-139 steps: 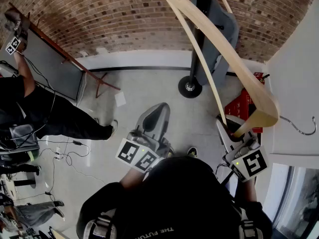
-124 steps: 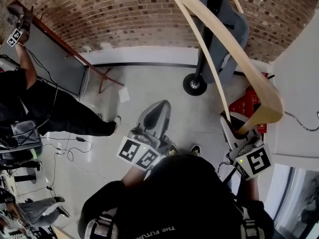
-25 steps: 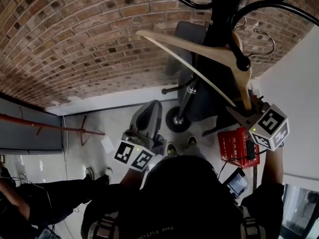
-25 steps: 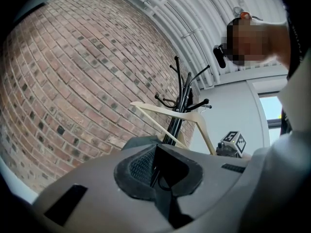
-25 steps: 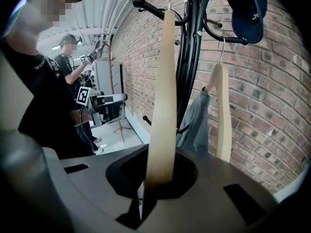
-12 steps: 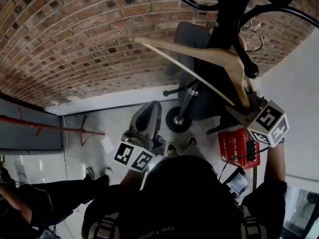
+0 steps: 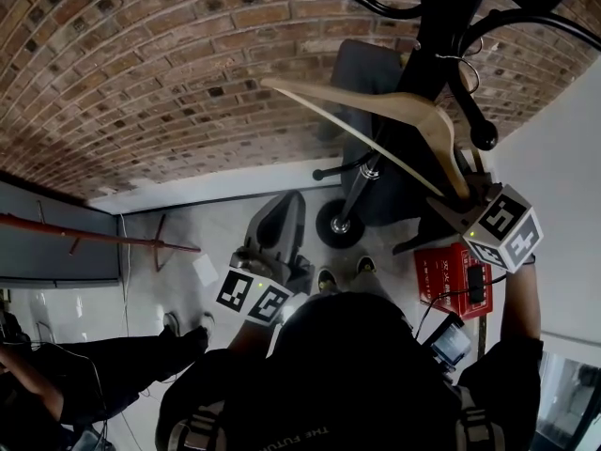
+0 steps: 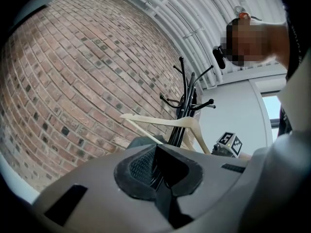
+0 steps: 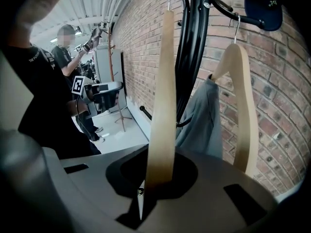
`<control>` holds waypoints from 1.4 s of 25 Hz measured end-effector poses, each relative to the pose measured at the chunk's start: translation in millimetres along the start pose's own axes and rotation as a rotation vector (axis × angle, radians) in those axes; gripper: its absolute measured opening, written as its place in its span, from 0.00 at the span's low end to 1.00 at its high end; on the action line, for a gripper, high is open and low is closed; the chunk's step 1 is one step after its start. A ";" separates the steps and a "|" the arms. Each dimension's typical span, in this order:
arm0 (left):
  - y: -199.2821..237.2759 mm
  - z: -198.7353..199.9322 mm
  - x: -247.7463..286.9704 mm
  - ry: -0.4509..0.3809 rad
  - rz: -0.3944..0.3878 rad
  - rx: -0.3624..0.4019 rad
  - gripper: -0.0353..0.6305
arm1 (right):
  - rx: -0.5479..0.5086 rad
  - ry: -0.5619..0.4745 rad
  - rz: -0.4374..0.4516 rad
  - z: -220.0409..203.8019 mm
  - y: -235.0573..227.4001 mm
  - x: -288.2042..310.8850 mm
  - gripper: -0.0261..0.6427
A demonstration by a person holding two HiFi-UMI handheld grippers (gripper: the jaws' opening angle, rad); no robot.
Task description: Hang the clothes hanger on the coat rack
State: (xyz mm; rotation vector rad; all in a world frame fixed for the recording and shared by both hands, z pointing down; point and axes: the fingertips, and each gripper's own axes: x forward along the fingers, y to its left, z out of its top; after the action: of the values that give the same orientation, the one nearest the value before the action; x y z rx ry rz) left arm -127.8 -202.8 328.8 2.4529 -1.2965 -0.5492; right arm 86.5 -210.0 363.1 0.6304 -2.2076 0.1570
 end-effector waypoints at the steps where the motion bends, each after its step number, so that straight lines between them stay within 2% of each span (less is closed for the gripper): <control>1: 0.7 -0.1 -0.2 0.000 0.002 0.000 0.08 | -0.003 0.004 0.001 -0.5 0.2 1.3 0.08; 9: 2.6 -0.9 -1.8 -0.003 0.012 -0.007 0.08 | -0.023 0.031 -0.002 -2.9 -1.3 7.0 0.08; 35: 8.1 4.4 -11.3 -0.011 0.031 -0.013 0.08 | 0.023 0.017 -0.028 -2.8 -7.8 16.6 0.08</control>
State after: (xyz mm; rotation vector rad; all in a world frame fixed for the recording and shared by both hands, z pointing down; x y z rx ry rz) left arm -141.5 -198.2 330.6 2.4189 -1.3285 -0.5621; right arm 83.2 -222.3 376.6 0.6696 -2.1827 0.1733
